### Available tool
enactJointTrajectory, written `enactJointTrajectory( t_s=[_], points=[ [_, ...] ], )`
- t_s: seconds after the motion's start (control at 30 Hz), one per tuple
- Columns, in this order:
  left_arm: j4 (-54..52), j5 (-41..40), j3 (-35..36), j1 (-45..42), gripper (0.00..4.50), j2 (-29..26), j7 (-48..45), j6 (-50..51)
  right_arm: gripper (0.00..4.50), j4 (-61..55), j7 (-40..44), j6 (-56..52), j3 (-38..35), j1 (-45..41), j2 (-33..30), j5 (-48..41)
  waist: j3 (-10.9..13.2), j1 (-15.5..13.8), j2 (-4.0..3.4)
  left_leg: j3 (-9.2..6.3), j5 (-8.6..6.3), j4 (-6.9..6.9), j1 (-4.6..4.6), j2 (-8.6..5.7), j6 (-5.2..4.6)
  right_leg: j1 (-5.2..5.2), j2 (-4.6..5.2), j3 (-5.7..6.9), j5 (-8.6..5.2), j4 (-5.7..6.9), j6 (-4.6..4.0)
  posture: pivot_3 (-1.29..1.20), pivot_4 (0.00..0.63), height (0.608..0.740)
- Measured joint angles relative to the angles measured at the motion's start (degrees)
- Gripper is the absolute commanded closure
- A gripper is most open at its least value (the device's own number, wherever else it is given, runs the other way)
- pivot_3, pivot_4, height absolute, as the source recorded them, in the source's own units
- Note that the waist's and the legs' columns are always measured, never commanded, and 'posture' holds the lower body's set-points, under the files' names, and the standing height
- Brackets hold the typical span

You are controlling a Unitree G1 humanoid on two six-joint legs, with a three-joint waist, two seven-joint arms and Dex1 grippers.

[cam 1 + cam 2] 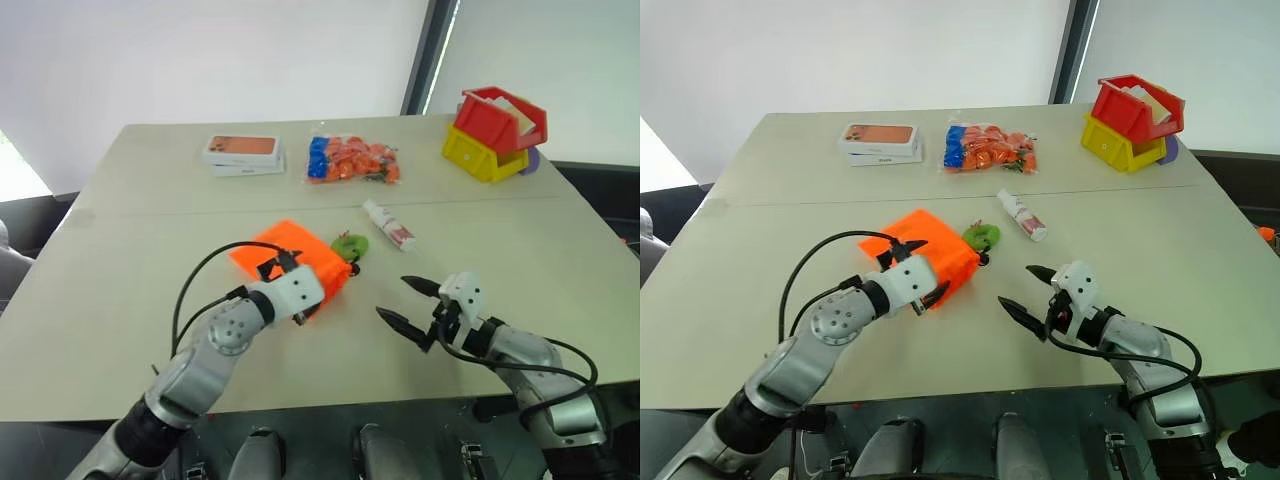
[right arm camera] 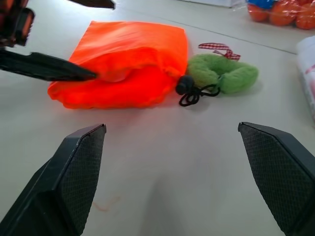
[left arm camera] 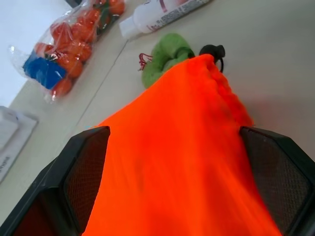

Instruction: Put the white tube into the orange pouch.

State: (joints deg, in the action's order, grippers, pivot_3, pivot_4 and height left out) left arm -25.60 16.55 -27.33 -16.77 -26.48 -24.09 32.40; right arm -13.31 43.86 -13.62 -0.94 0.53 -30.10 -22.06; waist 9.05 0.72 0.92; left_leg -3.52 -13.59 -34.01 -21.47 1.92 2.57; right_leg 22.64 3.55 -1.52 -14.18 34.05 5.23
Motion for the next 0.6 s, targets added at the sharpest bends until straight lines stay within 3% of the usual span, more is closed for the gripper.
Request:
enactJointTrajectory(
  t_s=[0.27,0.6],
  points=[
    [1.30,1.58,-1.27,-2.13,0.00,5.33,-1.41,0.44,0.04,0.01,0.02,-0.01,0.56,-0.01,0.18,0.10,0.00,0.03,0.00,-0.01,0.00,-0.01,0.00,0.00,-0.01,-0.01,-0.01,0.00,0.00,0.01,0.01,0.00,0.150,0.740],
    [2.03,2.71,-3.22,-2.06,0.00,6.14,-3.98,1.89,0.04,-0.36,-0.46,-0.26,0.56,1.04,0.18,0.23,0.00,-0.01,0.00,-0.01,0.01,-0.02,0.01,0.00,-0.01,-0.03,-0.02,0.00,0.00,0.04,0.02,0.00,0.150,0.740]
  ],
)
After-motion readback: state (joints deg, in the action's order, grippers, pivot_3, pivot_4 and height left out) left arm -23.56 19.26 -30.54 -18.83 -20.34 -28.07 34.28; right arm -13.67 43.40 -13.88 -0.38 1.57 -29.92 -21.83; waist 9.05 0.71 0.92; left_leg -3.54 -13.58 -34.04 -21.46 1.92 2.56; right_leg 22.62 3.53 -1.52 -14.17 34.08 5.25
